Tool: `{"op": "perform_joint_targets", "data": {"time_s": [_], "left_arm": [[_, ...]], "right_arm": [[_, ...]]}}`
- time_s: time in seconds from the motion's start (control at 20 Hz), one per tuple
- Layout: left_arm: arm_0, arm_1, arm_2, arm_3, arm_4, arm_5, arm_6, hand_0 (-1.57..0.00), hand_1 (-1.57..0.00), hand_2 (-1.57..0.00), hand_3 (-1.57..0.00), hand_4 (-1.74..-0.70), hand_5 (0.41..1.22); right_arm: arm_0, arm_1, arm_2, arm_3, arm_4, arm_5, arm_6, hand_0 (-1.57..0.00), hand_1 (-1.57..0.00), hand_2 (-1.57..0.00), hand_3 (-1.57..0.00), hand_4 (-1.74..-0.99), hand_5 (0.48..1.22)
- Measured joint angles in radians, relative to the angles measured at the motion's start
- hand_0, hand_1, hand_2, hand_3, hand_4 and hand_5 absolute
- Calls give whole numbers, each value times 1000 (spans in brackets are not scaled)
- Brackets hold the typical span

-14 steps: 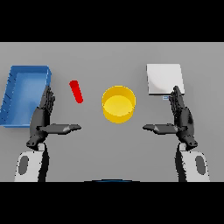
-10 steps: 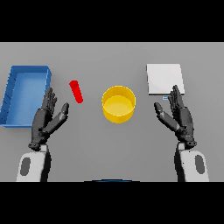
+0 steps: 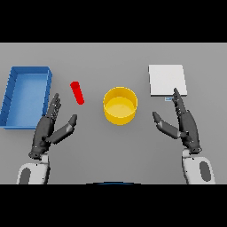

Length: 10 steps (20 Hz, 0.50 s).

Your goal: Pick up the red beaker and tilt it to pour out 1 green nut into yellow bowl. Pick up the yellow bowl and place it on the metallic measuring scale.

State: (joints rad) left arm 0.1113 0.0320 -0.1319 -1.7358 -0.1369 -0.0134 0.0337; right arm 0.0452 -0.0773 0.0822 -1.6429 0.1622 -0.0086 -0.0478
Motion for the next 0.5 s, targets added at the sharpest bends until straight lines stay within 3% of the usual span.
{"op": "perform_joint_targets", "data": {"time_s": [0.25, 0.35, 0.5], "left_arm": [[-31, -16, -5, 42, -14, 9, 33, 1, 1, 1, 1, -1189, 658], [-79, -16, 10, 105, -18, 14, 41, 1, 1, 1, 1, -1197, 659], [-157, -9, 45, 198, -25, 36, 28, 1, 1, 1, 1, -1213, 663]], "right_arm": [[0, 2, -11, 2, -53, 38, -18, 1, 1, 1, 1, -1291, 621], [-15, -4, -15, 9, -53, 39, -2, 1, 1, 1, 1, -1291, 623], [-18, -9, -19, 2, -64, 50, -25, 1, 1, 1, 1, -1296, 621]]}}
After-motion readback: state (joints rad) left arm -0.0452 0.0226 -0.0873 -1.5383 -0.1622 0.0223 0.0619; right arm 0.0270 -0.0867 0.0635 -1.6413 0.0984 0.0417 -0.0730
